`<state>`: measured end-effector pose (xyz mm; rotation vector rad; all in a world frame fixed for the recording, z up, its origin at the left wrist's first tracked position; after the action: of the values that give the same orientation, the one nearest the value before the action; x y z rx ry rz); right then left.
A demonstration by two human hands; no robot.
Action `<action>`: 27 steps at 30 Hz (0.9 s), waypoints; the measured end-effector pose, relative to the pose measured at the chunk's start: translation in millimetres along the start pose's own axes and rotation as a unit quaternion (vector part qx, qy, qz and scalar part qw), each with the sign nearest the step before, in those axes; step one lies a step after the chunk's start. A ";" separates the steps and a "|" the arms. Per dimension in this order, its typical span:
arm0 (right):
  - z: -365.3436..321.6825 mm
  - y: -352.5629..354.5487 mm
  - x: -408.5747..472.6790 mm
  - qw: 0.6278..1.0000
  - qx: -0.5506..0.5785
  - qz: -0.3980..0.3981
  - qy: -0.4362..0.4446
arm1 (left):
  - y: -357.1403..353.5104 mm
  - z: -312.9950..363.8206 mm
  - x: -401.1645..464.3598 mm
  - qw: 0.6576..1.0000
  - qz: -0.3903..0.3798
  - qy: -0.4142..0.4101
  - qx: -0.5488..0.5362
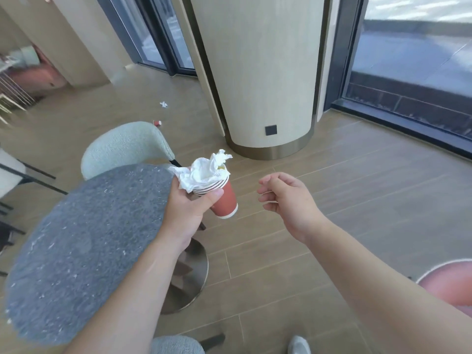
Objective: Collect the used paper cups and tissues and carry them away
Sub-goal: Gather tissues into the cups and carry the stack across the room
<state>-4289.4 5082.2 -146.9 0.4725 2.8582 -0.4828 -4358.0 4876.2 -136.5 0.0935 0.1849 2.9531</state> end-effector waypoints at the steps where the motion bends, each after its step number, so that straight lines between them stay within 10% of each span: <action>1: -1.2 1.5 7.9 1.000 -0.004 -0.001 -0.001 | -1.4 0.0 8.7 1.000 0.001 -0.001 0.000; 27: -21.8 -129.9 399.4 0.987 -0.132 -0.057 -0.073 | 58.4 -107.1 361.4 0.991 0.089 0.084 -0.058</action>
<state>-4707.7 5084.0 -189.7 0.2196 2.7605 -0.1449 -4730.9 4873.0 -216.5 -0.1642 0.0282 3.1408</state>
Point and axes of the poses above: each hand's wrist, its own x-axis towards the middle knuckle, its own y-axis out of the back of the hand, z = x × y, the point moved 2 cm from there along x, towards the middle knuckle
